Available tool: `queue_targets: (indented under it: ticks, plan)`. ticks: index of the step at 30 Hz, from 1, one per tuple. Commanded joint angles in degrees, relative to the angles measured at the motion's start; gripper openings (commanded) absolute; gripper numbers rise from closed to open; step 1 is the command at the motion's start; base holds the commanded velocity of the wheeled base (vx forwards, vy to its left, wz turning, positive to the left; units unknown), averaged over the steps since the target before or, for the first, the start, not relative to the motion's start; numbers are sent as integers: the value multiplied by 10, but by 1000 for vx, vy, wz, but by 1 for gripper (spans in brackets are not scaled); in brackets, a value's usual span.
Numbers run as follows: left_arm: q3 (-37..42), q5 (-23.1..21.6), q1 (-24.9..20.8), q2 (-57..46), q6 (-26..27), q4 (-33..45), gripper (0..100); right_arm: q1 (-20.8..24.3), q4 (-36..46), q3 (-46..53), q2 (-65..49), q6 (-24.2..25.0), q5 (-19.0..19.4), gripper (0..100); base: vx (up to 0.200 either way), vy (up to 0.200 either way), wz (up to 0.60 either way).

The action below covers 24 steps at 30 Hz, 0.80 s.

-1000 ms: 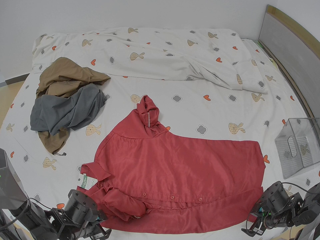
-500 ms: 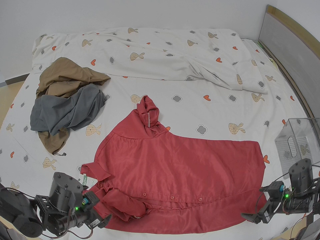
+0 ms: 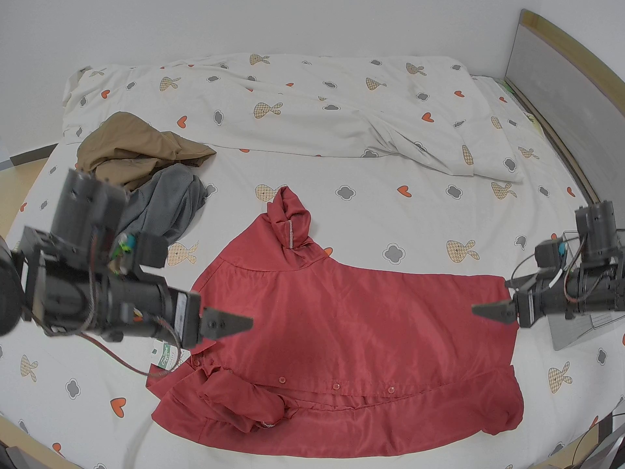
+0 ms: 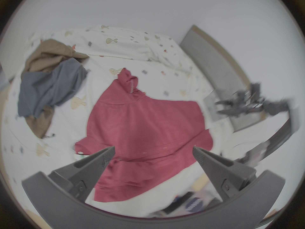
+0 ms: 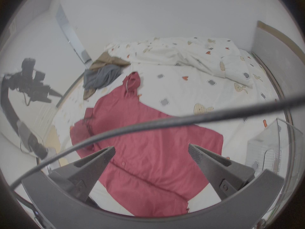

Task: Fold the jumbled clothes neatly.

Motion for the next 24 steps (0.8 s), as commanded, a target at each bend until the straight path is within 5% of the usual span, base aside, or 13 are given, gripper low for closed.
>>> queue_targets:
  ticks: [1, 3, 9, 11, 17, 20, 24]
  plan:
    - [-151, -155, 77, -92, -111, 121, 100, -60, 38, -145, 97, 51, 52, 100, 0, 0, 0]
    - [-147, -162, 71, -117, -102, 120, 100, -61, 33, -146, 108, 51, 36, 100, 0, 0, 0]
    - [-153, -116, 67, -140, -117, 93, 100, -40, -81, -139, 133, 52, -132, 100, 0, 0, 0]
    - [-134, -78, 74, -124, -113, 56, 100, -28, -125, -127, 137, 56, -141, 100, 0, 0, 0]
    - [-38, -83, 120, -91, -43, -127, 100, 13, -206, -73, 137, 103, -116, 100, 0, 0, 0]
    - [-33, -136, 120, -83, -90, -145, 100, -13, -201, -75, 166, 116, -66, 100, 0, 0, 0]
    - [-39, -219, 140, -81, -130, -144, 100, -74, -198, -98, 252, 102, -53, 100, 0, 0, 0]
